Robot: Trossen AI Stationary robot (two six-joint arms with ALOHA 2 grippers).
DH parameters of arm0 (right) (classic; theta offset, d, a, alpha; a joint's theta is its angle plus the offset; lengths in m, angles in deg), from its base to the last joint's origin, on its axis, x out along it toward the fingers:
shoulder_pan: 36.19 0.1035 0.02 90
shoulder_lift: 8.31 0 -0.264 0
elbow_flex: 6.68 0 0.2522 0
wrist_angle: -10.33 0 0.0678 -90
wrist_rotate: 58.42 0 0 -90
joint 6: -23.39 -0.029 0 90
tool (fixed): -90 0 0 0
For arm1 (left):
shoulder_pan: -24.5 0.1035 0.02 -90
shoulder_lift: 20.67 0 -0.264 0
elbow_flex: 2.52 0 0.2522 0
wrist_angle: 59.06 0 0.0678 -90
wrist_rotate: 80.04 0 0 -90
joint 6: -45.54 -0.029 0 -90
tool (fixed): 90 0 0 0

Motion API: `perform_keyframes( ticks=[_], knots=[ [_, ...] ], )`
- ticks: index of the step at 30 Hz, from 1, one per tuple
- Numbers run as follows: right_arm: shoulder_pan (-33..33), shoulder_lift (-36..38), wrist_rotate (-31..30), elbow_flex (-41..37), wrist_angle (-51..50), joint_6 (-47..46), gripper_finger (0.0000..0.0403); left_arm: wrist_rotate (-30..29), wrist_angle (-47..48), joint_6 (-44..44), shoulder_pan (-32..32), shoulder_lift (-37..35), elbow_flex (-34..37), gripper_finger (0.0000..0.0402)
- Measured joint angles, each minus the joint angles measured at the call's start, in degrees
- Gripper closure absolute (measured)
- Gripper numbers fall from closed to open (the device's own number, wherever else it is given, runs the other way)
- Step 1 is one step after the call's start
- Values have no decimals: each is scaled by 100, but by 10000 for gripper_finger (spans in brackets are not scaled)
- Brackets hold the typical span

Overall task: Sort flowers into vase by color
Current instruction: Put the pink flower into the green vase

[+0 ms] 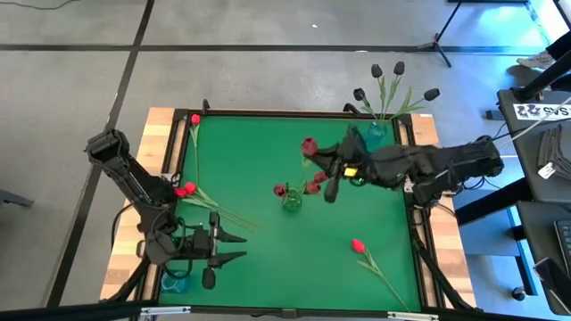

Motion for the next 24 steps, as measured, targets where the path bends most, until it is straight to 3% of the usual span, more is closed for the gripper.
perform_keyframes(
  ticks=[8, 14, 24],
  knots=[
    [1, -549, 57, -1, -17, 10, 397, 65, 89, 178, -4, 2, 0, 262],
    [-10, -833, -974, 4, 183, -42, 394, 107, 78, 210, -7, 2, 0, 262],
    [-187, -1083, -654, 4, -35, -790, 380, 116, 267, 479, -4, 112, 0, 262]
  ],
)
